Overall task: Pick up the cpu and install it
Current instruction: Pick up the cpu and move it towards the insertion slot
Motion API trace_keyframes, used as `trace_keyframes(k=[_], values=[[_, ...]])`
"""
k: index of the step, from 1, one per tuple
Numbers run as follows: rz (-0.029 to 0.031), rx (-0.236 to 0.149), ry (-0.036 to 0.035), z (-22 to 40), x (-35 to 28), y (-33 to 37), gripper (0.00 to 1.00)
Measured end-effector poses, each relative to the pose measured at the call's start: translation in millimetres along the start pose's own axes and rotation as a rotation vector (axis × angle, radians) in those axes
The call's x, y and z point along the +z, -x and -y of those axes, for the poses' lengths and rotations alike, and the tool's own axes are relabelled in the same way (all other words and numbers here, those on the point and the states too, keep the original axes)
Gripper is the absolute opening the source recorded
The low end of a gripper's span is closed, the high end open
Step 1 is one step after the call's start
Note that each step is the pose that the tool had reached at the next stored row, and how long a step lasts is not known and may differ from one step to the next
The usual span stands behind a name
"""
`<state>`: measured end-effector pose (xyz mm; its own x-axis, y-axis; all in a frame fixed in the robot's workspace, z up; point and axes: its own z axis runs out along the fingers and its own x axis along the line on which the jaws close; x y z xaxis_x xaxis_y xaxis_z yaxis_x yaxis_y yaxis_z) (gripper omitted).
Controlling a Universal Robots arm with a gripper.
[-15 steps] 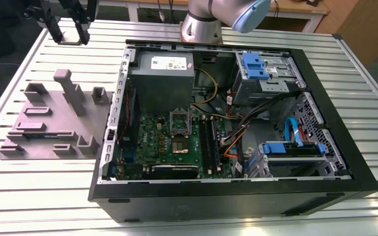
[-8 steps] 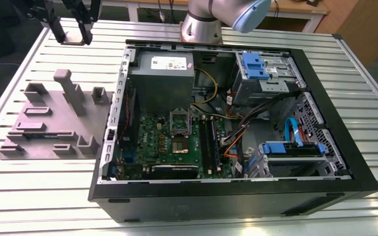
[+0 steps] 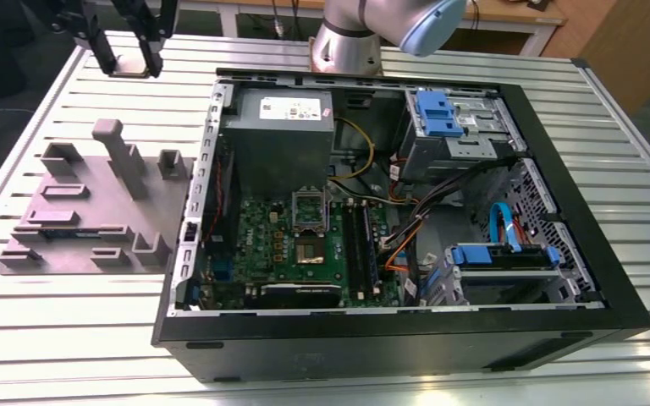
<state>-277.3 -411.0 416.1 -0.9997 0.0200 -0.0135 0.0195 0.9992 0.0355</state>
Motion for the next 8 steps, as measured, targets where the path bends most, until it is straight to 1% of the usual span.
trace_keyframes(k=[8], values=[[0.0, 0.0, 0.0, -0.1, 0.1, 4.5, 0.47]])
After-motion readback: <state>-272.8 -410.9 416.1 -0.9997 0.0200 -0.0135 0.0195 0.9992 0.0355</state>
